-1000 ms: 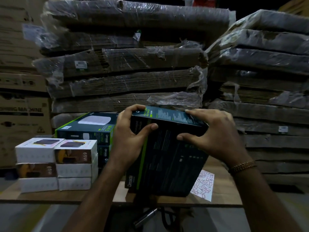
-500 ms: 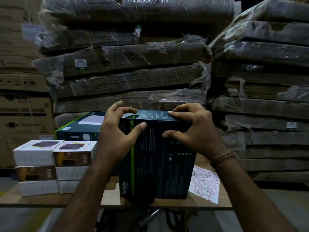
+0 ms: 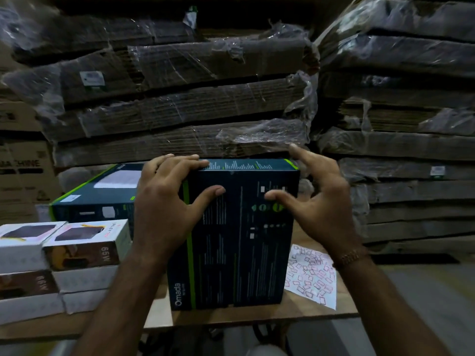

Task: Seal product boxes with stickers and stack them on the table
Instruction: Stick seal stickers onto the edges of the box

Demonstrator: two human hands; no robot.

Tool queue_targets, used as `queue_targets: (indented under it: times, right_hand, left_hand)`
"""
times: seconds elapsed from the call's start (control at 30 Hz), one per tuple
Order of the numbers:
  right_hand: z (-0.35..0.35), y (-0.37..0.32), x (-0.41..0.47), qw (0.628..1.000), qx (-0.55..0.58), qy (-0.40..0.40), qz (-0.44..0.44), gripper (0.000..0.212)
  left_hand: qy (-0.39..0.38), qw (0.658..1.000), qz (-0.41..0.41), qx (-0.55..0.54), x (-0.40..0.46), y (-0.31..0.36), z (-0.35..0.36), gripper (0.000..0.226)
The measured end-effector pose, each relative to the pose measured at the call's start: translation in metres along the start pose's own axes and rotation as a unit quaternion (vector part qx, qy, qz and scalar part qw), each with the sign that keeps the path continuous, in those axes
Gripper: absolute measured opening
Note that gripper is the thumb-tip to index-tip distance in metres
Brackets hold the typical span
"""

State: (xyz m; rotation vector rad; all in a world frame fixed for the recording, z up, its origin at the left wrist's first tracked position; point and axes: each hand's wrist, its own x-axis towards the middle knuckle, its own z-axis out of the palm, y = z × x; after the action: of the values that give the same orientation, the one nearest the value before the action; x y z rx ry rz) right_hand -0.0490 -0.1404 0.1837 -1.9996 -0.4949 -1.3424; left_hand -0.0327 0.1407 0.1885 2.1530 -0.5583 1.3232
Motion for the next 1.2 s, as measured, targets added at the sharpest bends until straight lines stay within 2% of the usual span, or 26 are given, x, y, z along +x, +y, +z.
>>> queue_targets:
  times: [0.1,0.2,0.3,0.4,0.5,0.63,0.93,1.2]
  right_hand:
    - [-0.016,0.023,-0.037,0.986,0.023,0.090,0.136,0.056]
    - [-0.031,0.050,-0.082,0.967,-0.001,0.065,0.245,0.018]
    - [-0.040,0.073,-0.125,0.941,-0.052,-0.039,0.332,0.032]
    - [-0.039,0.084,-0.156,0.915,-0.073,-0.113,0.380,0.034]
    - [-0.036,0.091,-0.168,0.901,-0.093,-0.151,0.395,0.035]
    - [-0.030,0.094,-0.180,0.878,-0.184,-0.228,0.379,0.025]
    - [-0.031,0.082,-0.193,0.889,-0.222,-0.239,0.322,0.007]
    - [-0.031,0.081,-0.197,0.894,-0.222,-0.237,0.310,0.008]
  left_hand:
    - [-0.001,1.000,0.007,0.009,0.000,0.000,0.001,0.059]
    - [-0.004,1.000,0.005,0.001,-0.004,0.001,0.000,0.058]
    - [-0.005,1.000,0.004,0.002,-0.006,0.002,0.001,0.059]
    - [-0.001,1.000,-0.003,0.001,-0.006,0.000,0.003,0.059]
    - [0.007,1.000,0.005,-0.001,-0.005,-0.003,0.007,0.057]
    - [0.008,1.000,0.006,-0.007,-0.003,-0.005,0.008,0.057]
    - [0.001,1.000,-0.002,-0.009,-0.007,-0.003,0.004,0.059]
    - [0.004,1.000,-0.003,-0.008,-0.007,-0.001,0.004,0.059]
